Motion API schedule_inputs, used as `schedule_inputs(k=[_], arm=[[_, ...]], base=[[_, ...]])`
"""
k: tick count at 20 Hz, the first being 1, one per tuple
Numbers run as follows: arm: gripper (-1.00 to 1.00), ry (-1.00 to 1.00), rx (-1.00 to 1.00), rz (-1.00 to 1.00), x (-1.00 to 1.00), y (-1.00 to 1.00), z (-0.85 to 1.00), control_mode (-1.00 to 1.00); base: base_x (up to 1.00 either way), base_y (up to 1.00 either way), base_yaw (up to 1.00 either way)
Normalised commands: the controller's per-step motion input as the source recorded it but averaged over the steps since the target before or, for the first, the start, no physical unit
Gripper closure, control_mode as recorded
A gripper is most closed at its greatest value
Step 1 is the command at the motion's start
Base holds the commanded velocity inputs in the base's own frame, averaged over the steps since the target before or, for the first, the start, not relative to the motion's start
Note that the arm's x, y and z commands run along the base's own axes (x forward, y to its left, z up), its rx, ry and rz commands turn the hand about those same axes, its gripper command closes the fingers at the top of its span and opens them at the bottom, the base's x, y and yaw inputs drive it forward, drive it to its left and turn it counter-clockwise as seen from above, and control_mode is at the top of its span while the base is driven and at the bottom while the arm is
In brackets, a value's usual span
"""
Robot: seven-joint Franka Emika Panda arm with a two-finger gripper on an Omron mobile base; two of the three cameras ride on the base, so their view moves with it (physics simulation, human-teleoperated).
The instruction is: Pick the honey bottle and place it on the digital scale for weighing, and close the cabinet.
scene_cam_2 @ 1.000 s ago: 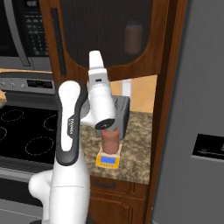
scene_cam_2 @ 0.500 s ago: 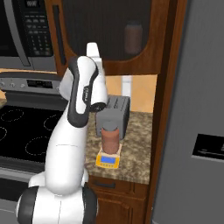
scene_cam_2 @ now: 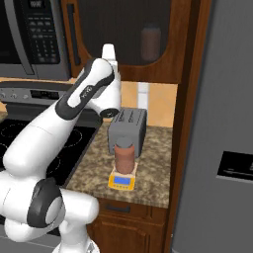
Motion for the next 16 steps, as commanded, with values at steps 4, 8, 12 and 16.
schedule_inputs(k=[4, 8, 12, 16], arm=[[-1.0, 0.0, 0.0, -0.08, 0.88, -0.02, 0.0, -1.0], [-1.0, 0.0, 0.0, 0.0, 1.0, -0.01, -0.4, -1.0], [-1.0, 0.0, 0.0, 0.0, 1.0, 0.0, -0.41, -1.0], [-1.0, 0.04, 0.04, 0.0, -0.1, -0.2, 0.16, -1.0]], base=[[0.0, 0.0, 0.0], [0.0, 0.0, 0.0], [0.0, 0.0, 0.0], [0.0, 0.0, 0.0]])
